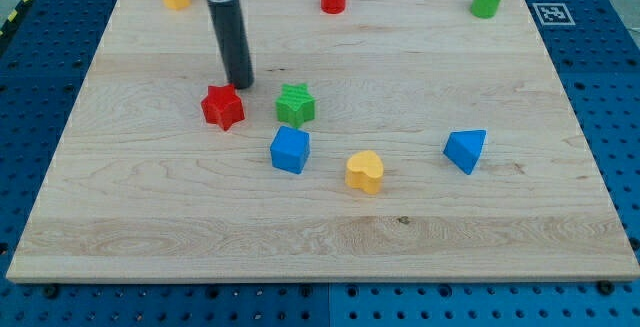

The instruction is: Move the red star to the center left

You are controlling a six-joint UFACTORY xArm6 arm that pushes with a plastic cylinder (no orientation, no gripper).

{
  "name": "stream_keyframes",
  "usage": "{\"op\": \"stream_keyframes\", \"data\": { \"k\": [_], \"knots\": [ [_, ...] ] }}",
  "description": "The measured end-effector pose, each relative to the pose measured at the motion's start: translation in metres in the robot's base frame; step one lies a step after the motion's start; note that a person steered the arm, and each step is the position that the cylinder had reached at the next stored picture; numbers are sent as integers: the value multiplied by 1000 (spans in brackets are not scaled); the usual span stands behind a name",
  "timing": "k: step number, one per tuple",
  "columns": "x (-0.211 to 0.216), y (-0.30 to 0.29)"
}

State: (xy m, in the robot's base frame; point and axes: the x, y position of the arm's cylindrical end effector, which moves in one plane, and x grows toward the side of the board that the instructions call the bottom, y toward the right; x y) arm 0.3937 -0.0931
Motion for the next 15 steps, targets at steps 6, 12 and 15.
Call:
{"op": "stream_keyframes", "data": {
  "k": [6,12,15],
  "knots": [
    [43,-50],
    [55,-114],
    [29,-115]
  ]
}}
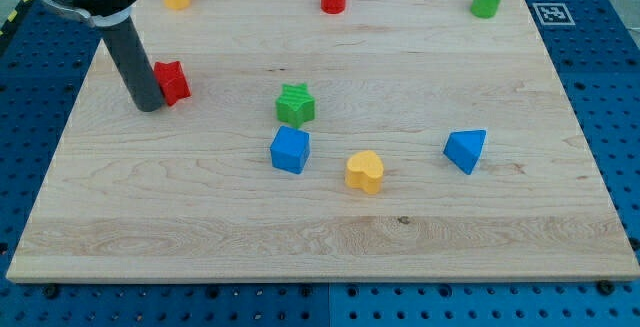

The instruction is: Move the red star to the center left

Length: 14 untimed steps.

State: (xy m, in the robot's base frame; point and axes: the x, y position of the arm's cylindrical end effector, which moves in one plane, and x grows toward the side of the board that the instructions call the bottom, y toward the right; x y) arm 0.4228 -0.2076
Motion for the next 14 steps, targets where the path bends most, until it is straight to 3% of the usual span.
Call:
{"op": "stream_keyframes", "data": {
  "k": [1,2,3,5,7,11,14],
  "knots": [
    [29,13],
    [28,31],
    [-3,59],
    [-17,108],
    [-35,107],
    [-35,79],
    [-35,-19]
  ]
}}
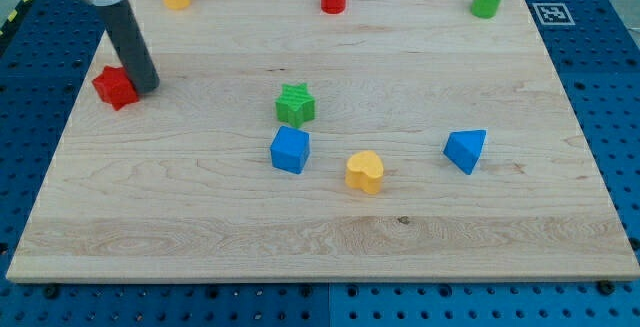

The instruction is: Move the red star to the center left

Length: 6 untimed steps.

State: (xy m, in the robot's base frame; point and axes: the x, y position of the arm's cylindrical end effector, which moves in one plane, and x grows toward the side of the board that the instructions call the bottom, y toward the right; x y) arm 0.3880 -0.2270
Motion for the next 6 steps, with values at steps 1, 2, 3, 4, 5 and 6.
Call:
{"op": "stream_keyframes", "data": {
  "k": [1,2,3,4,5,6],
  "knots": [
    [-4,-3],
    [-11,-1],
    [-14,-1],
    [-14,-1],
    [-22,6],
    [-38,34]
  ]
}}
